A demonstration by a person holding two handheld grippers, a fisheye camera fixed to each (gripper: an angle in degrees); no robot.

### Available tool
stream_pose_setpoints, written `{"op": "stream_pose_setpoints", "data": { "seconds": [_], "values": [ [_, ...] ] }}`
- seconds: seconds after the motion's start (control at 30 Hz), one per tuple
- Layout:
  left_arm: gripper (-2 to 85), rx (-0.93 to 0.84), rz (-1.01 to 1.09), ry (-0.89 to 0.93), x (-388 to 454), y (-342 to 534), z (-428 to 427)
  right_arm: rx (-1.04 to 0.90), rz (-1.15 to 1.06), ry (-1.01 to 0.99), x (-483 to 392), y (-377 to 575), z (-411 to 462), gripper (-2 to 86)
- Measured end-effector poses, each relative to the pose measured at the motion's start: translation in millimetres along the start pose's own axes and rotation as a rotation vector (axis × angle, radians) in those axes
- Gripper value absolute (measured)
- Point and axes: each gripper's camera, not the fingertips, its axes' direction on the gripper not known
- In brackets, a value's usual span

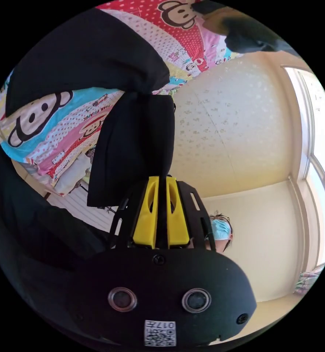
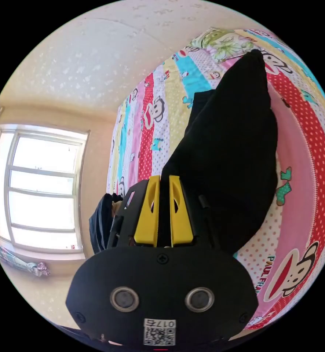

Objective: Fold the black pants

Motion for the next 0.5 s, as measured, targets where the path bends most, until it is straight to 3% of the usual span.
{"op": "stream_pose_setpoints", "data": {
  "seconds": [0.07,0.2,0.27,0.33,0.5],
  "values": [
    [4.3,0.093,-0.045,-0.064,7,-19,-41,-0.082,-0.049,0.042,-7,5,47,5.9],
    [4.5,0.229,-0.033,-0.532,60,-57,-120,-0.103,-0.103,-0.017,-10,46,65,7.3],
    [4.4,0.224,0.032,-0.731,93,-65,-129,-0.159,-0.194,0.06,-12,97,57,7.9],
    [6.7,0.161,0.12,-0.989,130,-75,-119,-0.189,-0.218,0.142,-8,142,46,8.1],
    [10.2,-0.131,0.371,-1.382,154,-105,-41,-0.282,0.003,0.166,29,268,29,8.3]
  ]
}}
